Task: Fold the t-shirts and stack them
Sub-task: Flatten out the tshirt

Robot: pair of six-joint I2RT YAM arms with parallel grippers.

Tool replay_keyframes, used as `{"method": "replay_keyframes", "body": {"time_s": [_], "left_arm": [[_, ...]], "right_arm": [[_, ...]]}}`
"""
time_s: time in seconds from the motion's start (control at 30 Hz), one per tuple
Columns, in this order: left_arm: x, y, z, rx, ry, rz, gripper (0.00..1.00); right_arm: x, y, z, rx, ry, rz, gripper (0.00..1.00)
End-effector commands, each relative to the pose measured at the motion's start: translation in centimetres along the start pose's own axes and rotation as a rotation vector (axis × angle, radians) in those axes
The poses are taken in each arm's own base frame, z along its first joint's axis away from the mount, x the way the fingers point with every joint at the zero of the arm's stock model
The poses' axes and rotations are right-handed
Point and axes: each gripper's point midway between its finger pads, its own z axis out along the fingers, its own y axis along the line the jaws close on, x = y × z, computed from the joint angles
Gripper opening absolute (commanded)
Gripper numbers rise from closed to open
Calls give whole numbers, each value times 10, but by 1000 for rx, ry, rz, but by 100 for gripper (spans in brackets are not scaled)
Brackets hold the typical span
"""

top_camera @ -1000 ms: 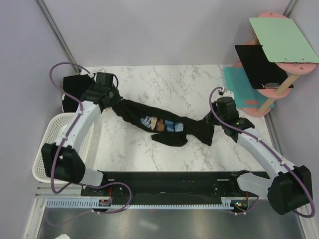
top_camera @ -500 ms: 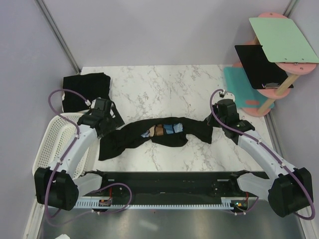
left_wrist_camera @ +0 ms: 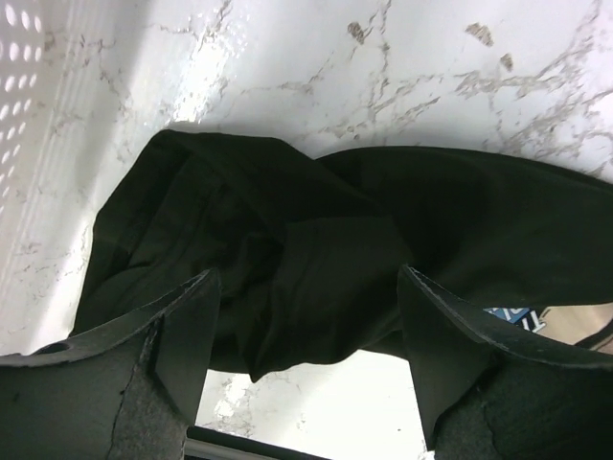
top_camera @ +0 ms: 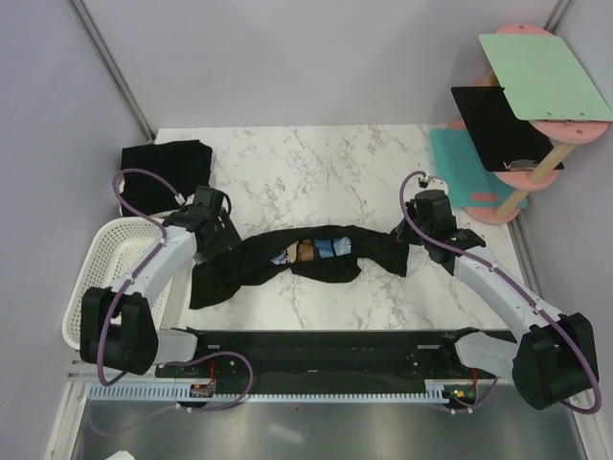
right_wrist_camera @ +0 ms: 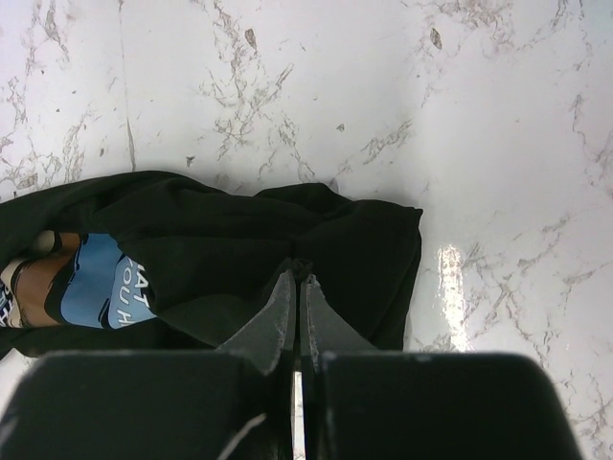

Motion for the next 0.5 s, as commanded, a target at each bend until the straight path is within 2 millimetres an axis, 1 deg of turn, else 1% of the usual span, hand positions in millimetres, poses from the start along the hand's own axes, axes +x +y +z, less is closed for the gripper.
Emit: {"method": "replay_keyframes", "body": {"time_s": [0.0, 0.17, 0.23, 0.33, 0.37, 0.43, 0.47], "left_arm": [[3, -5, 8, 35, 2, -11, 76], [17, -6, 21, 38, 53, -6, 65], [19, -6, 25, 34, 59, -8, 63], [23, -6, 33, 24, 75, 0, 51], [24, -6, 35, 21, 79, -1, 40], [21, -6, 36, 16, 69, 3, 23], [19, -7, 36, 15, 64, 4, 2]], "right_arm": [[-5, 6, 4, -24, -16, 3, 0], [-6, 5, 6, -21, -19, 8, 0], [-6, 5, 6, -21, -19, 12, 0], [-7, 6, 7, -23, -22, 12, 0], [-7, 6, 7, -24, -21, 11, 0], [-7, 7, 7, -24, -20, 11, 0], [-8, 7, 7, -26, -22, 11, 0]]}}
